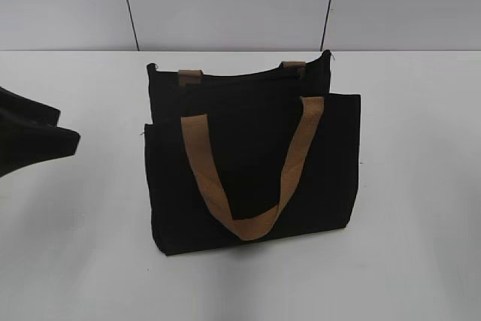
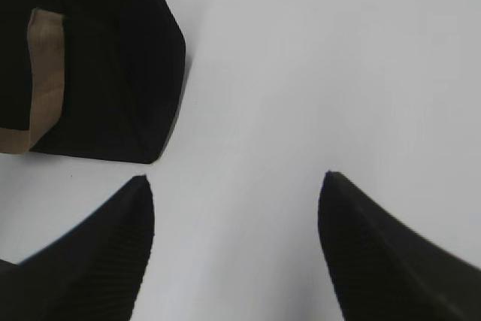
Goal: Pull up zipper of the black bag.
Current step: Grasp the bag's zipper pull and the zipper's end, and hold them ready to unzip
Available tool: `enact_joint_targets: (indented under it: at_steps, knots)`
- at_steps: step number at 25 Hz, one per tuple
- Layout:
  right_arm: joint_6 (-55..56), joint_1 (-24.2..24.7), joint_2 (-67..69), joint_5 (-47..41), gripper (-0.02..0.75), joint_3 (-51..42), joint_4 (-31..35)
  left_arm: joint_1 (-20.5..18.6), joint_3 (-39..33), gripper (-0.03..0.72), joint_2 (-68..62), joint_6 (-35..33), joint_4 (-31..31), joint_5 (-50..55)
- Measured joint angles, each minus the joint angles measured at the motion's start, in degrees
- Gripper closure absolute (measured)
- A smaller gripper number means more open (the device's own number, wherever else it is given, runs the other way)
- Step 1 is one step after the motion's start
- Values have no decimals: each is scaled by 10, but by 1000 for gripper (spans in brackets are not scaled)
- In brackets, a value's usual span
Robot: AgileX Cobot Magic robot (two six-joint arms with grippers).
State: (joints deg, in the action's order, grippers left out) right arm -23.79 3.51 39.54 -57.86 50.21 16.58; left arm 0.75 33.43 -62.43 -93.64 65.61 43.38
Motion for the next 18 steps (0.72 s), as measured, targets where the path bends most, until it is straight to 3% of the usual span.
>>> enact_joint_targets:
  at_steps: [4, 7, 10, 18]
  knots:
    - [-13, 0, 32, 1, 209, 28, 5, 0, 2, 249, -113, -124, 84, 13]
    - [-28, 0, 39, 2, 209, 33, 22, 0, 2, 249, -179, -298, 146, 37]
    - [-45, 0, 45, 9, 209, 35, 45, 0, 3, 249, -241, -428, 209, 49]
    - [-53, 0, 51, 10, 209, 35, 60, 0, 3, 251, -378, -618, 321, 103]
